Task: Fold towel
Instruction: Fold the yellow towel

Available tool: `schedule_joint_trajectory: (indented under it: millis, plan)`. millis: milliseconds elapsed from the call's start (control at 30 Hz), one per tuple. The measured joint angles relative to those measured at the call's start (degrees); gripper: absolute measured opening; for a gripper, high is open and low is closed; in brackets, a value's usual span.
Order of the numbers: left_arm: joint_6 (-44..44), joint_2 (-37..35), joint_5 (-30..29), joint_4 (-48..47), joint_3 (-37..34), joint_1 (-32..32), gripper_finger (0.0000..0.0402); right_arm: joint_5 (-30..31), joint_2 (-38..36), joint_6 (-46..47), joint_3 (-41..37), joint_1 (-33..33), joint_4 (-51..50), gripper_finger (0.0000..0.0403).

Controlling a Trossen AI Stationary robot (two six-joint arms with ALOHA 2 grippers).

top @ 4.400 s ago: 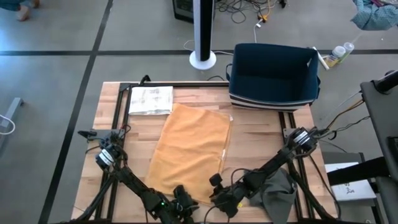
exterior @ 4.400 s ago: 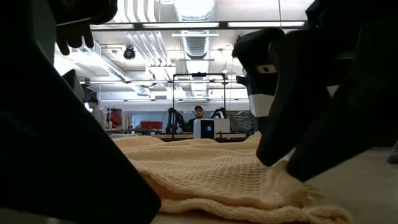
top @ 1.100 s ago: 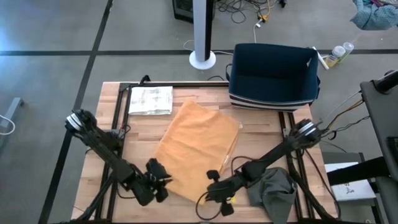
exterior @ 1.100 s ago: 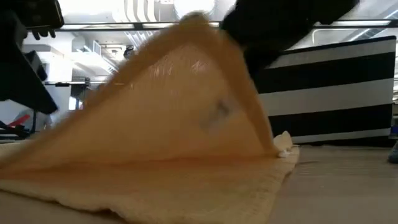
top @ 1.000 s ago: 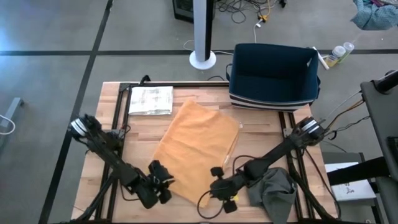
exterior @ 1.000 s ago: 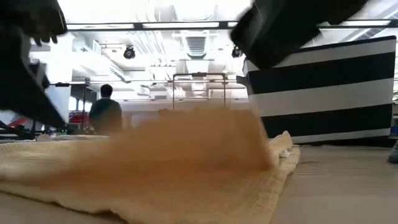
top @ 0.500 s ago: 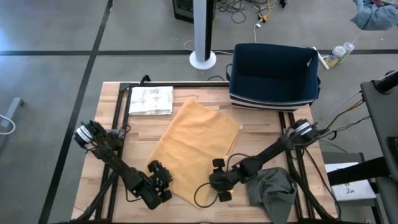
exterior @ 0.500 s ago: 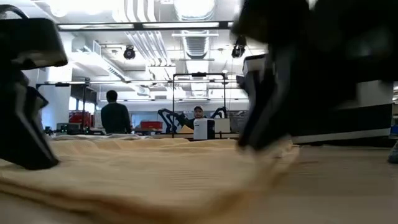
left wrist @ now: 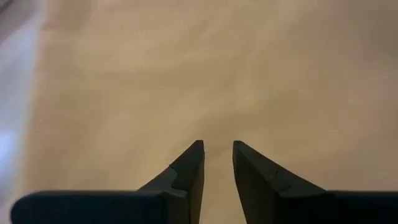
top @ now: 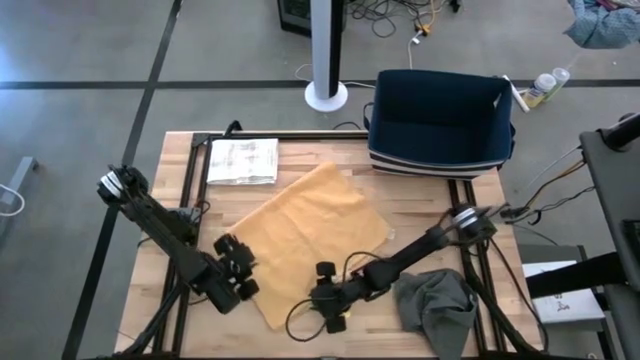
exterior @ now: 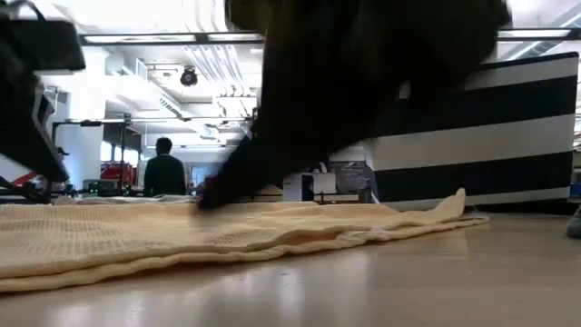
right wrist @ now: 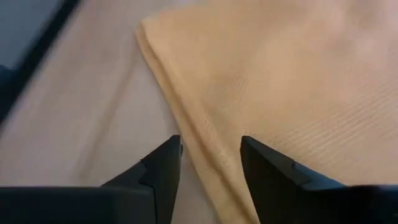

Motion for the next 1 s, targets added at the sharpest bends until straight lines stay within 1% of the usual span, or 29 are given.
schedule_joint_trajectory:
  millis: [100, 200, 333, 400, 467, 533, 600, 733, 900, 967, 1000]
  plan:
    - [7.38, 0.92, -4.69, 13.63, 0.35, 0.12, 0.0076, 2.35, -5.63, -2.49, -0.35, 0.06, -10.08, 0.0170]
    - [14.69, 4.33, -8.12, 26.97, 0.23, 0.79, 0.0076, 4.49, -10.46, -4.36, -4.30, -0.07, -17.78, 0.0173]
    - [20.29, 10.43, -8.65, 41.83, 0.28, 2.25, 0.0076, 4.84, -16.00, -5.39, -11.34, -0.97, -17.34, 0.0174]
    - [23.07, 14.39, -8.71, 49.11, 1.23, 2.96, 0.0076, 4.53, -16.48, -6.30, -14.38, -1.54, -15.82, 0.0174]
    - [26.63, 18.02, -8.60, 53.51, 3.30, 4.21, 0.0076, 3.88, -16.46, -7.45, -16.77, -2.19, -15.53, 0.0174]
    - [28.97, 21.87, -8.16, 55.70, 6.91, 5.37, 0.0076, 3.01, -16.28, -8.64, -18.39, -2.56, -11.80, 0.0174]
    - [30.35, 25.11, -7.88, 54.69, 10.16, 6.58, 0.0076, 2.86, -15.46, -9.16, -19.39, -2.93, -8.91, 0.0172]
    - [31.12, 30.08, -4.30, 54.32, 15.52, 8.50, 0.0076, 2.73, -14.05, -10.25, -20.04, -3.74, -5.51, 0.0165]
    - [30.93, 34.85, -3.49, 54.21, 20.57, 10.13, 0.0076, 2.67, -12.93, -12.88, -20.37, -4.78, -4.32, 0.0154]
    - [31.02, 36.51, -3.46, 54.48, 22.75, 10.70, 0.0076, 1.50, -12.86, -14.01, -20.53, -5.17, -4.73, 0.0150]
    - [31.11, 37.37, -3.37, 54.53, 23.73, 11.05, 0.0076, 0.22, -12.83, -14.50, -20.50, -5.37, -3.37, 0.0149]
